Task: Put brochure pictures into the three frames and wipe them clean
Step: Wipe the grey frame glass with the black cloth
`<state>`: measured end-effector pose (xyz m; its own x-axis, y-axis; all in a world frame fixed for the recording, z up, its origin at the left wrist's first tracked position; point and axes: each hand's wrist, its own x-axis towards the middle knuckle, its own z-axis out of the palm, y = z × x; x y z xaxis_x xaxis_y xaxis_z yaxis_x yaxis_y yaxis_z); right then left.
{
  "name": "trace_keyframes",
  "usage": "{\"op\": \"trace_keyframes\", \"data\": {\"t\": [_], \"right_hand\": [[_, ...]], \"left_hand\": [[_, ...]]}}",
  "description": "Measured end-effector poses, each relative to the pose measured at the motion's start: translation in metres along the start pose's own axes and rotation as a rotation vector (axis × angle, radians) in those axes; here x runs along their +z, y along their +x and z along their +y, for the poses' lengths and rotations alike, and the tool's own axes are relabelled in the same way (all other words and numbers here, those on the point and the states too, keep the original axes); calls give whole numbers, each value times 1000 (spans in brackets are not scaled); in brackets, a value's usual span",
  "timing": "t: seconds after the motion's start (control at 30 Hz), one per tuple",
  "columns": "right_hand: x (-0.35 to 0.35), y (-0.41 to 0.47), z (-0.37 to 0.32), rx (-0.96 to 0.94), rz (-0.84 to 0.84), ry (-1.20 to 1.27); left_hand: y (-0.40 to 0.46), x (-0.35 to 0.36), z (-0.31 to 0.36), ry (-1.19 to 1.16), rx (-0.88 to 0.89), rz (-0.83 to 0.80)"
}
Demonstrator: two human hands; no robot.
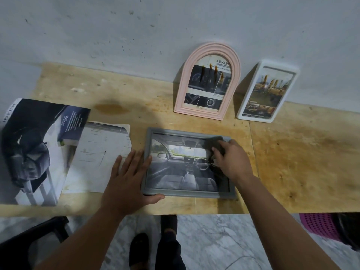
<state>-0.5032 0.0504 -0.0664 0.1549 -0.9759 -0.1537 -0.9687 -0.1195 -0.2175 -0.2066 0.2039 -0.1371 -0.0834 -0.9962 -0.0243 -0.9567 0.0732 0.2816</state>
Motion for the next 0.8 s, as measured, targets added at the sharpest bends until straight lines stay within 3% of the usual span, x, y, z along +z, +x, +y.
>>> {"op": "trace_keyframes", "data": {"t": [0.23, 0.4, 0.43, 0.57, 0.8], "right_hand": [[13, -25, -4, -44, -114, -47], [-8, -36, 7, -56, -356, 79], [-12, -29, 8, -29, -356, 121], [-9, 3, 8, 28, -102, 127], [11, -29, -8, -20, -119, -56]], "left_hand": [[1, 0, 0, -4, 0, -4], [0, 0, 1, -11, -2, -2], [0, 0, 1, -10, -1, -5], [1, -2, 1, -7, -7, -21], [1, 0, 0, -10, -2, -37]]}}
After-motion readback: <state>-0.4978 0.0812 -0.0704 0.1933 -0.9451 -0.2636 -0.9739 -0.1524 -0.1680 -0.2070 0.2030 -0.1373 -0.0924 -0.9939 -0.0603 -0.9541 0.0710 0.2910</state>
